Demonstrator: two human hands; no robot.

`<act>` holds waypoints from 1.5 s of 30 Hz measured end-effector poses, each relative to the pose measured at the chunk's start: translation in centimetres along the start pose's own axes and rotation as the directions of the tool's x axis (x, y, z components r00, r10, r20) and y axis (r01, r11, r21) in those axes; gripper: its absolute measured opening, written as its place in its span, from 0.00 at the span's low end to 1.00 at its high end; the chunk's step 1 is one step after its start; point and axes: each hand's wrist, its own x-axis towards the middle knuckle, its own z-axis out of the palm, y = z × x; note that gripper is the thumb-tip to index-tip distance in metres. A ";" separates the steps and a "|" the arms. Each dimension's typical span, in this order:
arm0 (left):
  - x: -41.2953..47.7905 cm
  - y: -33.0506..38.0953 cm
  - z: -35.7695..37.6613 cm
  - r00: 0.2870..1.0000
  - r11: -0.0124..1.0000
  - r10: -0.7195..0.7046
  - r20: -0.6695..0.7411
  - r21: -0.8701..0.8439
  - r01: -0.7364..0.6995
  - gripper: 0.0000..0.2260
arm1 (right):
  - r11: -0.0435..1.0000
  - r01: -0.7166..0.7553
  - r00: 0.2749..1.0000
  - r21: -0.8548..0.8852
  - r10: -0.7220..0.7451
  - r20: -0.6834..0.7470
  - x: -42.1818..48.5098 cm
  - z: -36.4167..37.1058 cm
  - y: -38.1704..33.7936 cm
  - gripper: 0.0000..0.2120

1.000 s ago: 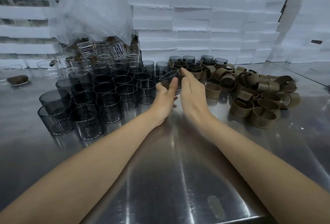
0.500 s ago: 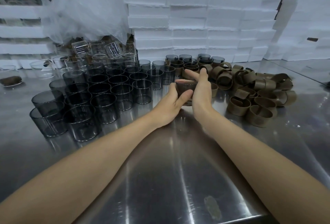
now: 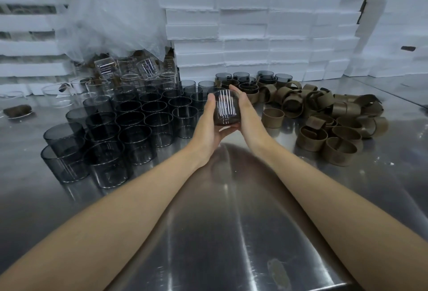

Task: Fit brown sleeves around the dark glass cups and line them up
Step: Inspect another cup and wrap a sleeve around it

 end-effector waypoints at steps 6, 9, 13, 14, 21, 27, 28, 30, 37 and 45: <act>0.1 0.4 -0.8 0.998 0.998 -0.030 -0.049 -0.051 0.028 0.25 | 0.938 0.215 0.964 -0.272 -0.159 0.213 -0.8 -1.6 0.3 0.34; 0.1 0.2 -0.8 0.998 0.997 -0.047 -0.053 -0.056 0.044 0.24 | 0.894 0.268 0.962 -0.358 -0.227 0.154 -0.8 -1.2 0.8 0.37; 0.2 0.5 -1.0 0.998 0.991 -0.049 -0.041 -0.125 0.043 0.22 | 0.829 0.351 0.933 -0.435 -0.347 0.092 -0.6 -1.5 0.5 0.30; 0.3 0.5 -1.1 0.998 0.992 -0.048 -0.044 -0.118 0.042 0.23 | 0.824 0.356 0.930 -0.441 -0.358 0.084 -0.6 -1.5 0.4 0.29; 0.5 0.3 -0.7 0.984 0.988 -0.048 -0.173 -0.155 0.021 0.25 | 0.773 0.383 0.912 -0.506 -0.402 0.078 -0.5 -1.5 0.4 0.27; 0.8 0.0 -0.6 0.971 0.987 -0.060 -0.231 -0.159 0.023 0.21 | 0.732 0.389 0.904 -0.559 -0.420 0.079 -0.4 -2.0 0.7 0.26; 0.8 -0.2 -0.7 0.972 0.994 -0.033 -0.232 -0.111 0.007 0.21 | 0.718 0.401 0.898 -0.569 -0.432 0.086 -0.4 -2.1 0.7 0.26; 0.8 -0.4 -0.8 0.969 0.998 0.060 -0.239 0.006 -0.061 0.20 | 0.692 0.433 0.879 -0.578 -0.465 0.102 -0.3 -2.3 0.6 0.26; 0.6 -0.2 -1.5 0.892 0.851 0.416 -0.177 0.423 -0.313 0.15 | 0.915 0.203 0.977 -0.348 -0.213 0.007 -0.5 -1.8 0.3 0.29; 0.0 -0.6 -0.8 0.991 0.852 0.122 0.054 0.507 -0.132 0.30 | 0.990 0.007 0.999 -0.141 -0.001 0.042 -0.6 -2.3 0.2 0.10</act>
